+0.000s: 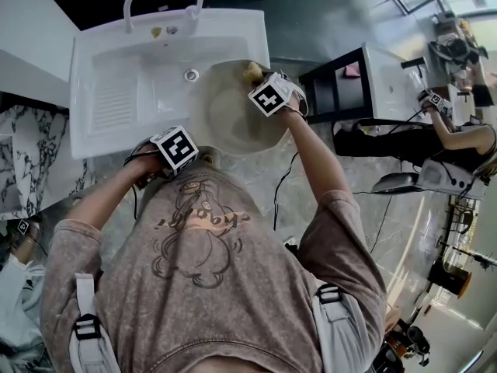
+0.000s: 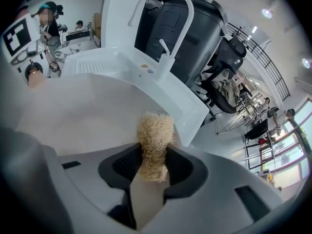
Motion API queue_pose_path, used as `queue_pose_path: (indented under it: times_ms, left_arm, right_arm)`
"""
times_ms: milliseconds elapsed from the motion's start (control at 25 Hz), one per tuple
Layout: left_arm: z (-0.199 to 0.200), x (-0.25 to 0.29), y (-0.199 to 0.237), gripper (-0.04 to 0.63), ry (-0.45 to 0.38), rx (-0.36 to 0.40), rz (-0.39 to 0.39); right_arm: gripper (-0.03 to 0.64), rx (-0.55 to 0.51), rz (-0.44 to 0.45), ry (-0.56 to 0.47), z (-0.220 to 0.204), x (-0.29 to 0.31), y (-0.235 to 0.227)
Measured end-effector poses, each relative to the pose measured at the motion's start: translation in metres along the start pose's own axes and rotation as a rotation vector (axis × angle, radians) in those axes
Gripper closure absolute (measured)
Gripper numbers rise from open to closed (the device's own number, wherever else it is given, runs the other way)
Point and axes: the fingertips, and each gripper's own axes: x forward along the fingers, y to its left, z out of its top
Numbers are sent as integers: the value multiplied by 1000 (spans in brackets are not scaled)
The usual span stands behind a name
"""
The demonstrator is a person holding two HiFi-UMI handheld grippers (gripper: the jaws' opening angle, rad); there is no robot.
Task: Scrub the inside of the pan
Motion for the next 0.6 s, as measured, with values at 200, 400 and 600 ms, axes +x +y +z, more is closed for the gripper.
queue_pose_path:
  times_ms: [200, 400, 600]
  left_arm:
    - [1, -4, -2, 551, -5, -2, -17]
    - [1, -2, -4, 551, -10, -11, -24]
    - [2, -4, -4, 551, -9, -16, -20]
  right_arm:
    - [460, -52, 33, 64, -11, -4, 0]
    - [462, -99, 80, 105, -24, -13, 1]
    - [462, -92, 157, 165, -41, -25, 3]
